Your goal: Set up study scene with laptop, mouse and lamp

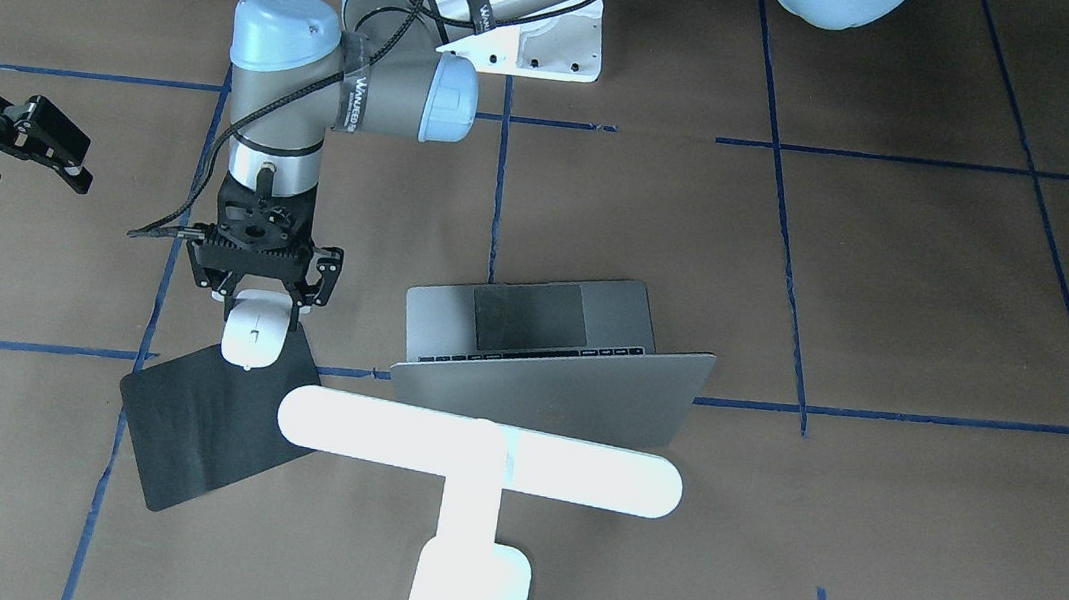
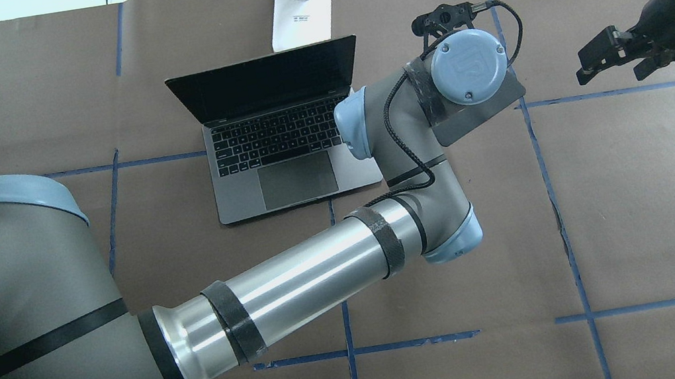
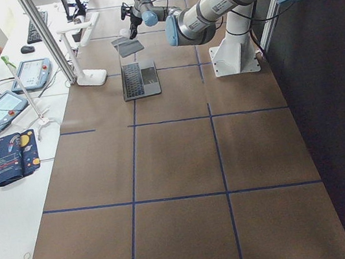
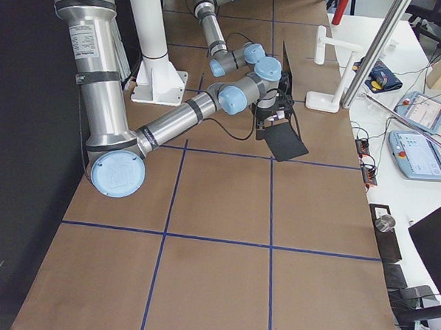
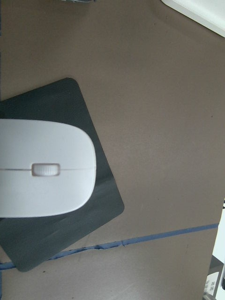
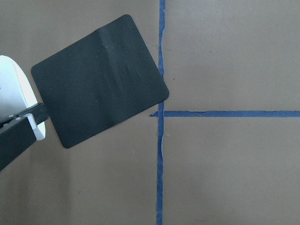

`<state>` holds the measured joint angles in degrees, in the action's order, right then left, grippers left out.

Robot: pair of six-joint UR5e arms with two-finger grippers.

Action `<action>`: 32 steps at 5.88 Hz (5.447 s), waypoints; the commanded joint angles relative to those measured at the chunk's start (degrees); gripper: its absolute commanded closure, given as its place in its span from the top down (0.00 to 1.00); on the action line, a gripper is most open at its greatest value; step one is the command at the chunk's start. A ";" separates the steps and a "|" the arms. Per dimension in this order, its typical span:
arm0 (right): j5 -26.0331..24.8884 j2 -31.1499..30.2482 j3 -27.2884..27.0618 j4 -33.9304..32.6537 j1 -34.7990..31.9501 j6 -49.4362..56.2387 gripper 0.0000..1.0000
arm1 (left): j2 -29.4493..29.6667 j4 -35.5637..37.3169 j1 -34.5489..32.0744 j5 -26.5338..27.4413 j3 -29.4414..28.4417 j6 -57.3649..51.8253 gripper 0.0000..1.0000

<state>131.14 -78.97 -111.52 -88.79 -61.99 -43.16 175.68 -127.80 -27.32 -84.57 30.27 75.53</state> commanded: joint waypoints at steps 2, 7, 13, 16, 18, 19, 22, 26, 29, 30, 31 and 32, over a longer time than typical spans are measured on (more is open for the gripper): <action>0.43 0.04 -0.97 0.02 -0.06 -0.08 1.00 | 1.95 -1.22 -1.67 -0.58 -0.57 0.84 1.00; 0.96 -6.62 -6.95 -0.94 -3.22 -0.96 1.00 | -30.12 28.06 -12.91 -30.88 54.03 -6.30 1.00; 4.74 -21.29 -5.46 -0.85 -16.29 23.07 1.00 | -83.95 38.50 -43.07 -43.19 82.49 -71.38 1.00; 4.66 -28.76 -5.46 -0.86 -20.60 33.78 1.00 | -86.91 43.34 -56.41 -43.58 72.95 -92.01 1.00; 4.48 -32.81 -4.32 -0.94 -22.82 39.81 1.00 | -86.91 43.78 -58.10 -50.20 69.67 -94.69 1.00; 4.57 -33.00 -4.05 -0.86 -22.82 40.25 1.00 | -87.86 44.65 -58.11 -50.52 68.27 -94.34 1.00; 4.66 -30.38 -3.18 -0.85 -22.56 40.26 1.00 | -87.26 46.66 -58.11 -50.52 64.22 -92.51 1.00; 2.82 -25.09 1.83 -0.94 -20.98 39.64 1.00 | -87.96 47.83 -58.55 -50.61 65.96 -81.42 1.00; 3.16 -24.30 5.26 -0.33 -20.89 39.47 1.00 | -89.54 44.16 -58.28 -51.22 68.77 -81.42 1.00; 3.07 -23.96 5.35 -0.07 -20.89 40.16 1.00 | -89.28 44.13 -58.20 -51.14 68.87 -81.42 1.00; 3.16 -22.73 6.31 -0.15 -20.80 39.30 1.00 | -88.93 45.00 -58.28 -51.13 70.26 -81.59 1.00; 3.60 -21.15 6.49 -0.33 -20.89 39.90 1.00 | -89.19 45.01 -58.20 -50.61 71.84 -81.77 1.00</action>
<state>134.42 -101.52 -105.40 -88.99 -82.84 -3.50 86.56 -82.97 -85.56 -135.54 100.70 -6.08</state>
